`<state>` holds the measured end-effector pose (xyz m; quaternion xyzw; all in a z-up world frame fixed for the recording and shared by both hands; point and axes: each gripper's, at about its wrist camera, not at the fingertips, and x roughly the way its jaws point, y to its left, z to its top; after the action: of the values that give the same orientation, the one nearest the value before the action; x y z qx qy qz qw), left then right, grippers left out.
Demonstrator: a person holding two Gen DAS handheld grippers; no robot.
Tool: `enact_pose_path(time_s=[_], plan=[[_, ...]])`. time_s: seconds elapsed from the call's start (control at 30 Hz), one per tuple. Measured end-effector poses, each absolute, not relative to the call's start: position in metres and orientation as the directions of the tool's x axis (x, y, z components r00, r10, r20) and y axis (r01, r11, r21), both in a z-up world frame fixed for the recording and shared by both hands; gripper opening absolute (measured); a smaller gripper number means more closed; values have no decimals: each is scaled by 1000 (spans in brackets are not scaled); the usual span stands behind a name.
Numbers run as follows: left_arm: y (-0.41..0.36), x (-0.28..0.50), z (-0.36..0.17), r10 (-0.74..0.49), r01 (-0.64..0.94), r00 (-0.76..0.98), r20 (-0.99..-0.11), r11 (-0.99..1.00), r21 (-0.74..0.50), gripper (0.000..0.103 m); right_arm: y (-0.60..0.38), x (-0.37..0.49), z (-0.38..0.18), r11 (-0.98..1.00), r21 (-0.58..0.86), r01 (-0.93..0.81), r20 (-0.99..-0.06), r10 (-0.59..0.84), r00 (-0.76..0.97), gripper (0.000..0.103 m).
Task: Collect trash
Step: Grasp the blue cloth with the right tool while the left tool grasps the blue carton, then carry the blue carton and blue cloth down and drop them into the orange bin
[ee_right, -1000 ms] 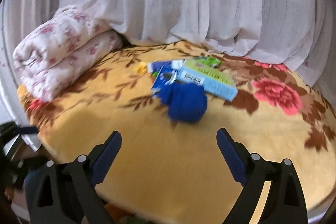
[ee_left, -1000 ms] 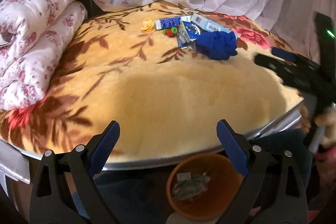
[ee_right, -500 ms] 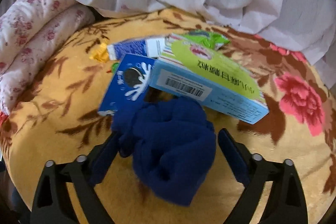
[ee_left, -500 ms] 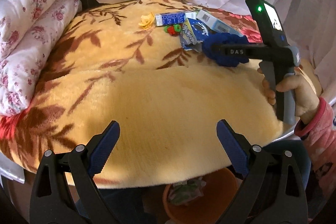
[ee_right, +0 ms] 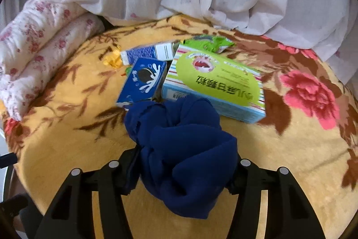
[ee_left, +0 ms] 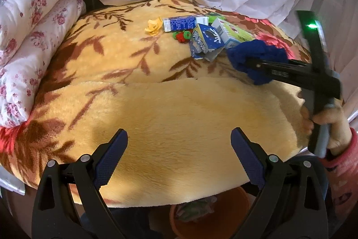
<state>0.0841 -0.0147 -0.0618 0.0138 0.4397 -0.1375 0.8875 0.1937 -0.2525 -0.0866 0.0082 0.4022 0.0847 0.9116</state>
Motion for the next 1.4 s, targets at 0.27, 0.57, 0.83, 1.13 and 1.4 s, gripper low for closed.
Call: enact_pose_path(time_s=[0.27,0.57,0.83,1.13,1.4], plan=[[-51,115,-72,-247,306,587,-771,949,-71,91,-281,127,-46,981,120,-152,-643,194,741,57],[-118,204,-94,-162,321,571,-805,946,38,91,-305,87,-34,976,151,-158,-607,218,764,57],[-139,274,-119,-102,264,529,-842,963,50,91,-330,81,-38,974,183,-132,-601,217,769,57],[-129,287,-115,-143,250,521,-841,968,-9,50,-345,89,-48,971,213,-108,-605,218,766,57],[-110,238,-95,-240,308,509,-827,947,-86,49,-334,81,-43,968,216,-126,-594,232,770,58]])
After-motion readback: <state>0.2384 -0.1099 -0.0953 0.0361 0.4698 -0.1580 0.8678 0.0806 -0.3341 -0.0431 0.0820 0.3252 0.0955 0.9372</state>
